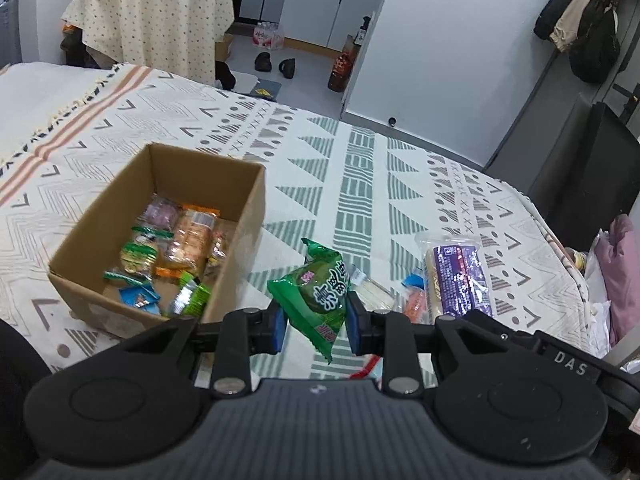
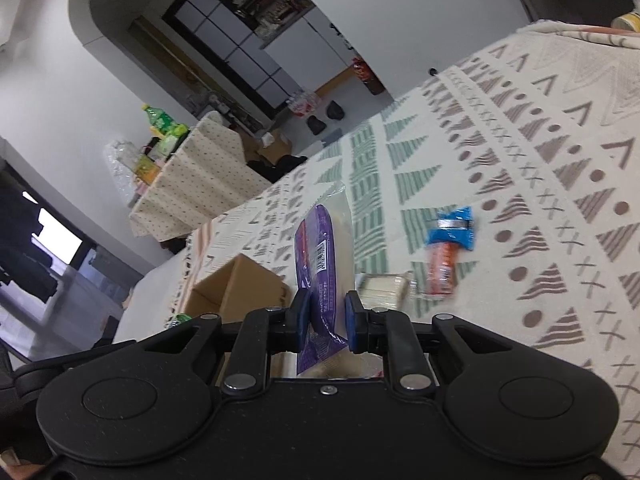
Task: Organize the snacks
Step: 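Carry both snacks over the box and open both grippers to drop them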
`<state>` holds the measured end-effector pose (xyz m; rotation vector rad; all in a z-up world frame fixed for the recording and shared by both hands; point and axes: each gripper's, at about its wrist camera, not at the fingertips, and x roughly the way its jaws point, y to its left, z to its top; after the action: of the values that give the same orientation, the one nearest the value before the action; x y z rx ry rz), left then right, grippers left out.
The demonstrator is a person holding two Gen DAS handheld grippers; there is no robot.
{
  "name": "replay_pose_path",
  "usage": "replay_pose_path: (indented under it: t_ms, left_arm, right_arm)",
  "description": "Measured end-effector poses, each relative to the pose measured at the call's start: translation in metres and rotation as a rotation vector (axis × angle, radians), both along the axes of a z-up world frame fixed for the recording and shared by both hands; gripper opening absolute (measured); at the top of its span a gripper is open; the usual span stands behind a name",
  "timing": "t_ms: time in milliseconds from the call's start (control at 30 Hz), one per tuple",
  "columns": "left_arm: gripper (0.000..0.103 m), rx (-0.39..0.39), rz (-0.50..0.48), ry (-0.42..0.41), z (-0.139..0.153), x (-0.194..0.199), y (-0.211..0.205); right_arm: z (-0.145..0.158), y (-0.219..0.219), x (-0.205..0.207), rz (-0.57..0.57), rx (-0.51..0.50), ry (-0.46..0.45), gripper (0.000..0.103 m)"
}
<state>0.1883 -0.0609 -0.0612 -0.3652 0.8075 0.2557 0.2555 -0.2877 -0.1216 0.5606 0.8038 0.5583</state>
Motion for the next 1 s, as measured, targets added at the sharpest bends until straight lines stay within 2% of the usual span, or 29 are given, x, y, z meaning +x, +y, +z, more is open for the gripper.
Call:
replay_pose_path:
  t_ms: [433,1000]
  left_arm:
    - [0.029,0.005,0.093,-0.016,0.005,-0.002,0.053]
    - [0.029,-0.039,0.133,0.009,-0.018,0.008,0.114]
  right_arm:
    - [0.015,0.054,0.003,0.09,0.02,-0.037,0.018]
    - [0.003,0.118,0.028,0.116,0.049,-0.004,0.018]
